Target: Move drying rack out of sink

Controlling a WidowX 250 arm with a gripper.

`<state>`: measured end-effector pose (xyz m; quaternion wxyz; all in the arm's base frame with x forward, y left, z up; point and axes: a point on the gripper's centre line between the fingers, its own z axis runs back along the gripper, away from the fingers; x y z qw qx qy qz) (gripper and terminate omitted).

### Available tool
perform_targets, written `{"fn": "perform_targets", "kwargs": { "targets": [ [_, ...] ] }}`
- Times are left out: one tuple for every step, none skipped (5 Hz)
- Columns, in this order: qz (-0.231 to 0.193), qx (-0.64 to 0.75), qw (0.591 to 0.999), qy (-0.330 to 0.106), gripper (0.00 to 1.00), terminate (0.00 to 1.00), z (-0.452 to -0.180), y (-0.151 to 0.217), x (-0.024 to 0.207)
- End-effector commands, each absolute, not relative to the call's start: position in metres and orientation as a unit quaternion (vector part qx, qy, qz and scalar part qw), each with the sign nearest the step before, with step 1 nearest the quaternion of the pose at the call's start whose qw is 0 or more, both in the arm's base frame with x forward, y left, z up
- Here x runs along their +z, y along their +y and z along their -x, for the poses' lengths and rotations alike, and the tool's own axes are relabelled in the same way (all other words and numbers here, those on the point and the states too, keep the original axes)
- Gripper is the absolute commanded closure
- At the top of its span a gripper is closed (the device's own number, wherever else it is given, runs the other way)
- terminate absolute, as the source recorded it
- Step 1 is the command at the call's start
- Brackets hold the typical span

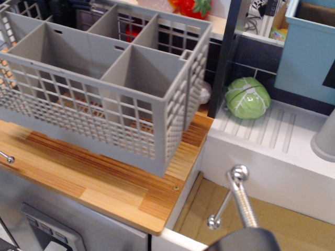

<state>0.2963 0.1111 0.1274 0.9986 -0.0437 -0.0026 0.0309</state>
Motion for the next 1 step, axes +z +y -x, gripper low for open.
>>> {"fn": "perform_targets", "kwargs": {
  "targets": [
    [0.028, 0.001, 1.0, 0.004, 0.0, 1.0, -0.3049, 0.1117, 0.1419]
  ]
}}
